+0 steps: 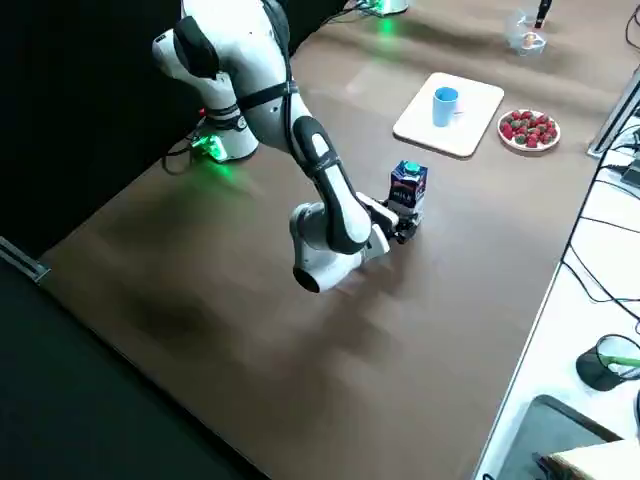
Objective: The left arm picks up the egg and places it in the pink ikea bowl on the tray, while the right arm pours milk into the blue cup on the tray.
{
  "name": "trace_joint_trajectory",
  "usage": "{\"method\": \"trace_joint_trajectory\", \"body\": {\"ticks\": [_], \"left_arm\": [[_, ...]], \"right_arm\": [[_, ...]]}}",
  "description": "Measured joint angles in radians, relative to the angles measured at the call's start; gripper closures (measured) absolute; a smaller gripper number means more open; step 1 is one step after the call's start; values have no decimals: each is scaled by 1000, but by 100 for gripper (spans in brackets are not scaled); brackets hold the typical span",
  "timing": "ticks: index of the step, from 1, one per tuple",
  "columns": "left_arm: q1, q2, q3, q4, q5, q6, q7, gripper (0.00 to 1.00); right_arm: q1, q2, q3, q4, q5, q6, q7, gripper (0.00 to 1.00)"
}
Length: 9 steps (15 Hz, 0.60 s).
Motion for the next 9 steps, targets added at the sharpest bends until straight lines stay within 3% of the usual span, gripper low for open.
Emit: {"method": "trace_joint_trajectory", "body": {"ticks": [5,9], "left_arm": [[0,-101,-30,3,-6,-102,-68,53],[-6,-160,-149,37,-63,-212,-230,53]], "right_arm": [[0,0,1,2,0,0,0,18],[0,0,1,2,0,0,0,23]]}}
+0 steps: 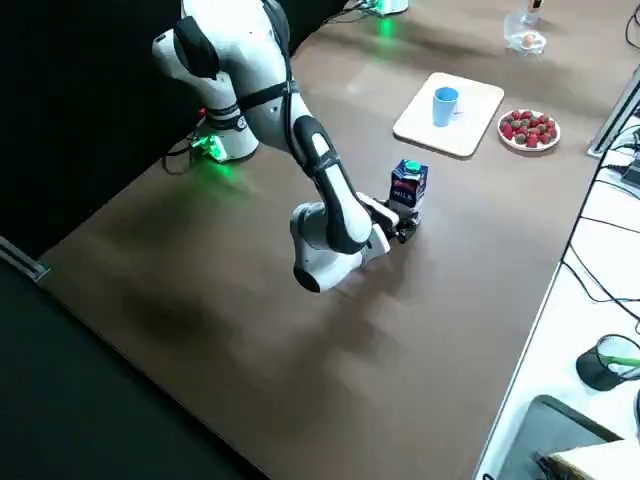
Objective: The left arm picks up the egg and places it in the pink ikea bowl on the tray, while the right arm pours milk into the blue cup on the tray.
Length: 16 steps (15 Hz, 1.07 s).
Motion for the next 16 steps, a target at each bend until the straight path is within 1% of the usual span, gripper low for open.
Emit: {"method": "trace_joint_trajectory", "body": {"ticks": [2,4,6,8,9,11,13,16], "left_arm": [[-5,-14,-80,31,-3,-58,-122,53],[-24,-17,-151,53,-3,-81,-229,53],[-83,-16,-177,64,-6,-85,-304,53],[-168,2,-179,82,-8,-85,-378,53],[-265,53,-176,138,-8,-80,-452,53],[-363,115,-155,215,-5,-73,-514,53],[-466,164,-89,270,0,-44,-552,53],[-600,220,36,290,0,40,-581,53]], "right_arm": [[0,0,0,1,0,0,0,26],[0,0,0,3,0,0,0,29],[2,0,1,7,0,0,0,30],[4,-1,1,12,0,-1,15,31],[7,-10,1,14,-2,-4,57,31],[9,-23,1,14,-6,-6,96,32],[12,-38,1,15,-7,-10,133,33],[21,-75,1,17,-30,-24,207,34]]}}
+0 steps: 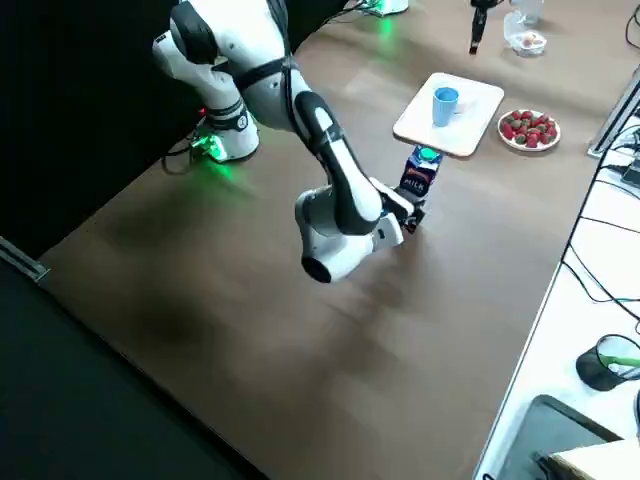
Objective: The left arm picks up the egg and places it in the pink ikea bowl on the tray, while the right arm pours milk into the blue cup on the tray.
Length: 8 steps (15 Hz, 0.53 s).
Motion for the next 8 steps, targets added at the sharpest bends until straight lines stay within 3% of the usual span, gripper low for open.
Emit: {"method": "trace_joint_trajectory", "body": {"ticks": [4,8], "left_arm": [[-120,71,112,4,0,89,-39,53],[-167,113,146,7,0,136,-64,53]], "right_arm": [[25,-61,0,1,-23,-5,82,34],[61,-104,-1,-3,-58,-4,113,34]]}}
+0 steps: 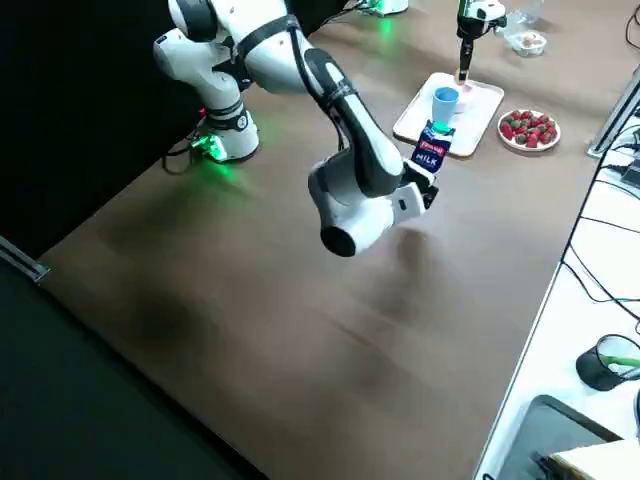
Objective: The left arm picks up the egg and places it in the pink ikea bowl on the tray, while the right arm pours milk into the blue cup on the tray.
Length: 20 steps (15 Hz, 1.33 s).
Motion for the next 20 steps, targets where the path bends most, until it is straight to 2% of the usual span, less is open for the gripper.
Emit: {"method": "trace_joint_trajectory", "body": {"ticks": [5,7,8,10,13,20], "left_arm": [[-39,18,44,1,0,8,-3,52],[-49,19,52,3,0,8,-4,35],[-49,18,54,11,0,8,-4,18],[-44,13,62,22,0,7,-4,1],[5,-25,86,31,43,-27,26,0],[202,-200,84,34,61,-379,452,0]], "right_arm": [[44,-26,0,-7,-42,0,0,36],[70,-60,0,-15,-59,11,1,37],[108,-98,-1,-24,-78,33,24,37],[160,-130,-1,-32,-121,69,86,37],[245,-168,-3,-38,-161,126,157,37],[389,-230,-12,-41,-306,237,280,37]]}}
